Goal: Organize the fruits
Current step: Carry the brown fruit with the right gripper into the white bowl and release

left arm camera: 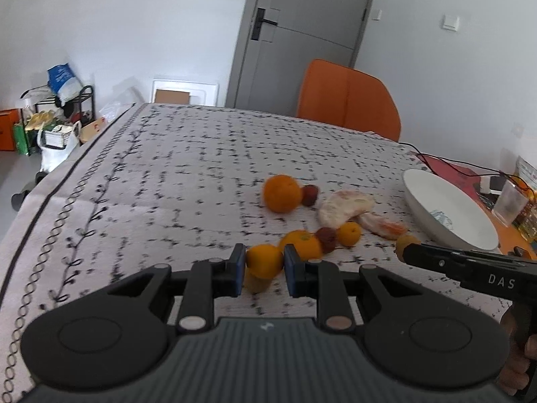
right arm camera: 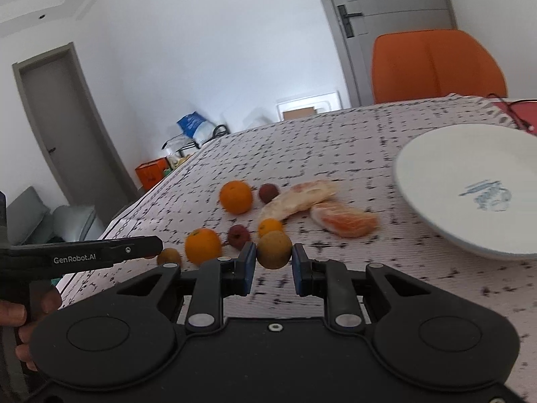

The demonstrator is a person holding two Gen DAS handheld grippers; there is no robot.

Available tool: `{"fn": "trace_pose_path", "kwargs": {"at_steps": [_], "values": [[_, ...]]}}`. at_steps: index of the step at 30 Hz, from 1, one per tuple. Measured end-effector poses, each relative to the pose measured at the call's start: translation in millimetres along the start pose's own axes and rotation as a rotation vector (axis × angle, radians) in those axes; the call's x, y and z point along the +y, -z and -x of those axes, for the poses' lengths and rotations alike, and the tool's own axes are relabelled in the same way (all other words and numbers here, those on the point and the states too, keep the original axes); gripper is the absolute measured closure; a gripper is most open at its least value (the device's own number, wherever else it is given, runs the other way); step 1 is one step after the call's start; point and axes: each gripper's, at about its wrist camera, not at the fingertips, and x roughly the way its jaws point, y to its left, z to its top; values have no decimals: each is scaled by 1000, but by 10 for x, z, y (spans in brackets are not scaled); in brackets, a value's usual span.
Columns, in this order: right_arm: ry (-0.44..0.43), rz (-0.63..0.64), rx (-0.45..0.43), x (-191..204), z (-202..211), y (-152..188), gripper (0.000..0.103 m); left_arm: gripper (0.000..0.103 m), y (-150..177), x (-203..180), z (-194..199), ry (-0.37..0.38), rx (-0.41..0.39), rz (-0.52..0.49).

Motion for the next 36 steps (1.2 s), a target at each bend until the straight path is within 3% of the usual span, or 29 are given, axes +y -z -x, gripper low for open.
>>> {"fn": "trace_pose_path", "kwargs": {"at_steps": [19,36], "values": [[127,-79,-109,-611,469,-17,82,80,-171,-786,-278,94,-10,-127],[203,-141,-153,-1099,675,21,81,80,-236,-1407,-524,163,10,-212]]}}
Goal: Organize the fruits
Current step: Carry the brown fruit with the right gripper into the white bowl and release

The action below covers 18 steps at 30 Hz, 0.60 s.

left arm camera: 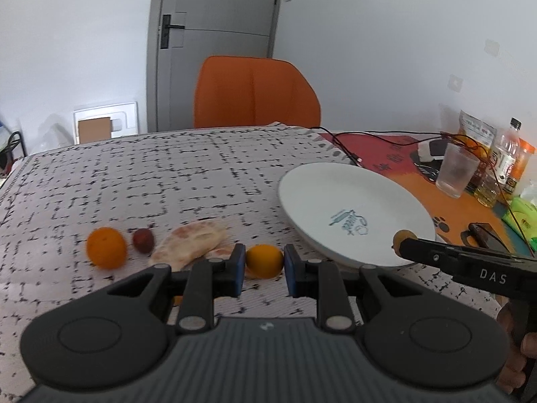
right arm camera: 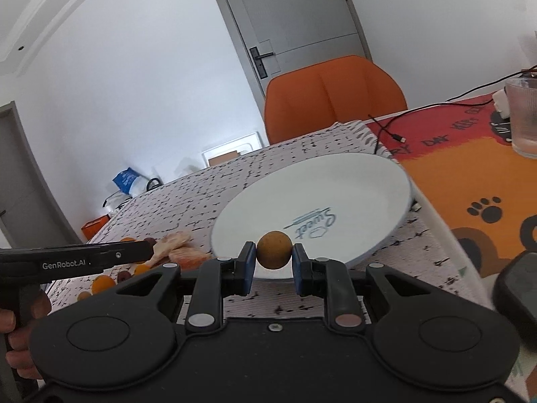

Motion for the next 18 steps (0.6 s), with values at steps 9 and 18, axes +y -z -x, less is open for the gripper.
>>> {"fn": "trace_pose_path", "kwargs": {"at_steps": [9,18], "values": [[-20,-24,-24,-127,81,-8,75,80,-104,-218,-148,16,7,-41],[-20,-34,-36,-205,209,-16,75,80,-176,-435,-289,41,16,-66]]}}
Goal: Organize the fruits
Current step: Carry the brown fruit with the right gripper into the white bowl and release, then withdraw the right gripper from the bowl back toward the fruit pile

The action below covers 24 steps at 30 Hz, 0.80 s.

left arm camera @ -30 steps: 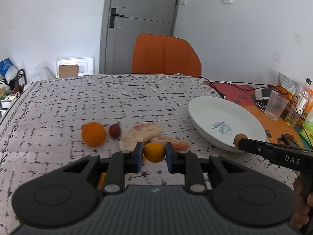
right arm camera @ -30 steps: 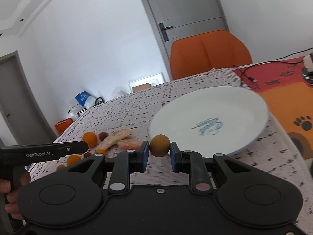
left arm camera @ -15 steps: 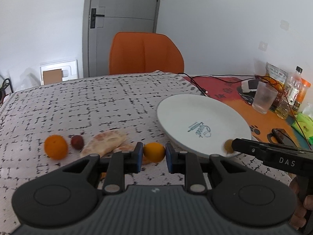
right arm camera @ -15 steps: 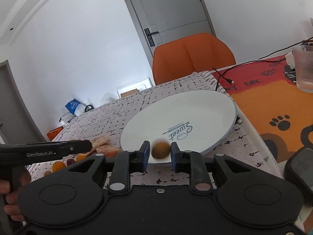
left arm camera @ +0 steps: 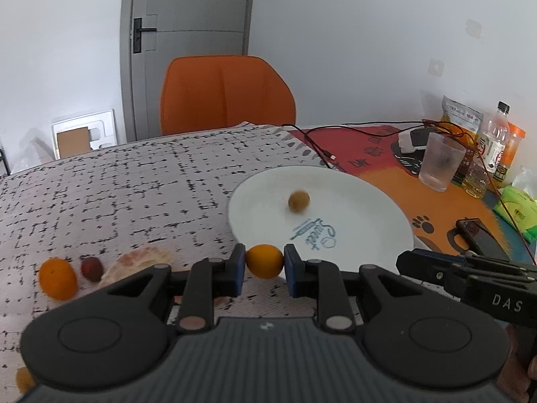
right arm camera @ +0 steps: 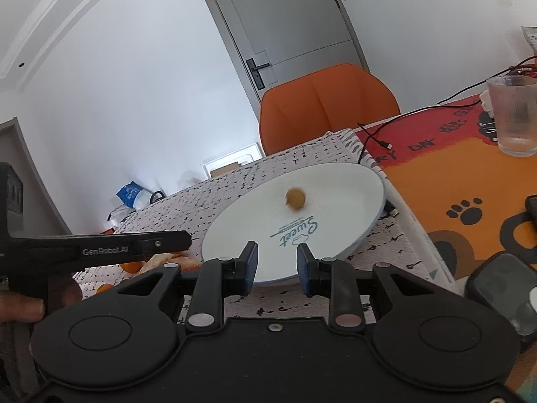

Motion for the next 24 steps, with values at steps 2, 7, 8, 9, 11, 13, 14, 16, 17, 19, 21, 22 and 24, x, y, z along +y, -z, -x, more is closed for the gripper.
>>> {"fn": "trace_pose_path", "kwargs": {"at_steps": [2,7,8,9,11,13,14,16,17,19,21,22,24], "values": [[8,-2,1,-28,28,9,75,80,-3,-62,-49,14,8,-5],[29,-25,1,-116,95,33,75,80,10,-224,-110,48,22,-30],[33,-27,1,-126,107,38,75,80,9,-248,-115,52,22,-35],[35,-28,0,-133,117,42,75,80,6,-267,-119,54,21,-37],[38,-30,0,-139,132,45,75,79,-11,-293,-126,53,17,-29],[39,-30,-1,-142,139,42,75,76,-35,-312,-124,57,18,-24],[40,-31,-3,-142,143,37,75,76,-44,-316,-113,58,14,-22],[37,-34,-8,-138,153,29,75,75,-49,-306,-88,52,10,-19],[35,-34,-10,-131,161,28,75,74,-45,-288,-77,48,14,-16],[33,-30,-10,-110,162,29,75,71,-32,-245,-52,36,21,-8],[31,-27,-7,-93,155,37,75,71,-13,-179,-5,21,23,0],[29,-28,-7,-87,150,31,74,68,-5,-150,18,13,23,4],[23,-29,-5,-64,145,27,73,62,10,-81,77,-6,19,19]]}}
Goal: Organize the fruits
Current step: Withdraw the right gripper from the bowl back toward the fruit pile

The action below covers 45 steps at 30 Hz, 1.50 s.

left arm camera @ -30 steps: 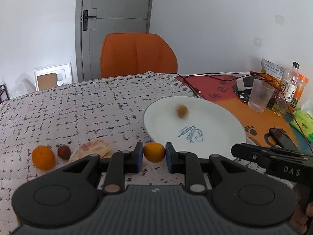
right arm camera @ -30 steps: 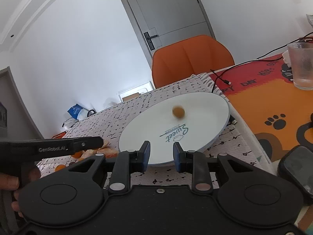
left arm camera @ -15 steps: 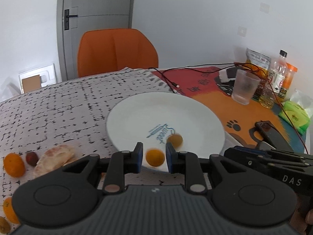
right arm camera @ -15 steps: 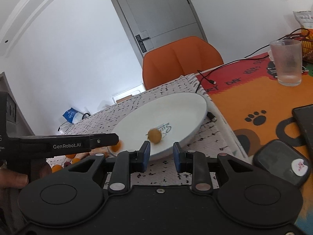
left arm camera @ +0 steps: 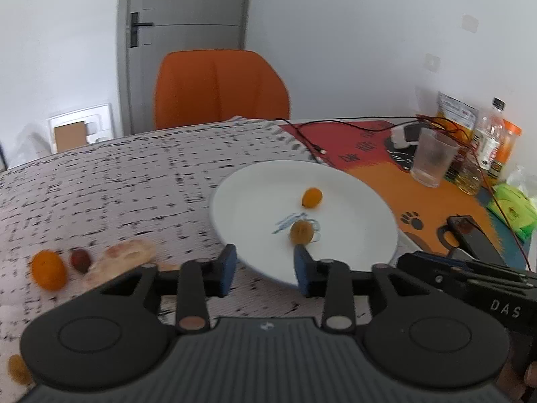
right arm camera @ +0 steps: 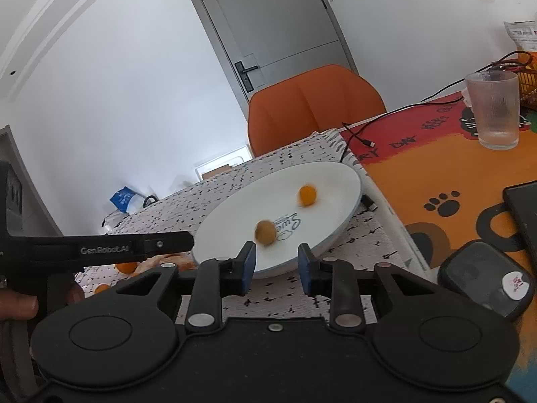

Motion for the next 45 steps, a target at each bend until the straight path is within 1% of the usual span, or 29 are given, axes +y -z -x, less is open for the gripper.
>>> {"fn": "trace_pose_path", "kwargs": {"at_steps": [1,3,5,7,9,10,11,12,13,14,15,17,18,19,20,22,26,32,36,40,45], "values": [[-1,2,0,16,-3,-3,72,59,10,38,33,-6,-4,9],[-3,10,1,56,5,-5,71,56,23,107,100,-20,-13,26],[-8,20,-1,101,23,-7,66,53,38,165,164,-35,-19,39],[-7,28,-8,140,50,-3,60,44,56,224,234,-51,-26,55],[-4,35,-14,184,79,-3,55,39,76,279,307,-65,-35,72],[-3,36,-16,200,91,-3,50,33,87,308,346,-72,-41,81],[-1,38,-18,213,99,-7,44,29,97,336,386,-83,-45,90],[2,42,-21,230,109,-7,42,23,108,361,424,-95,-51,95],[5,47,-23,252,124,-3,37,20,120,383,470,-109,-60,99],[7,51,-25,277,139,0,30,19,132,401,515,-122,-69,101],[8,53,-27,291,155,2,27,17,143,426,569,-137,-77,102],[2,51,-33,325,177,1,14,15,156,467,658,-157,-82,102],[-1,51,-35,343,186,-1,10,14,163,486,700,-165,-85,102],[-2,51,-37,366,197,2,2,13,183,512,749,-171,-92,103],[-3,52,-43,389,205,4,0,12,206,540,805,-177,-106,108],[-5,63,-45,426,194,-1,0,7,252,586,902,-195,-126,116],[22,68,-30,526,152,-9,0,6,325,690,1051,-223,-142,139],[24,77,-48,664,143,-1,0,6,416,889,1211,-245,-157,191],[22,106,-30,750,121,-2,0,6,474,978,1298,-264,-153,200],[0,115,-6,811,103,10,0,6,533,1011,1364,-273,-145,185],[7,138,22,886,82,31,0,6,624,1058,1386,-273,-122,193]]}}
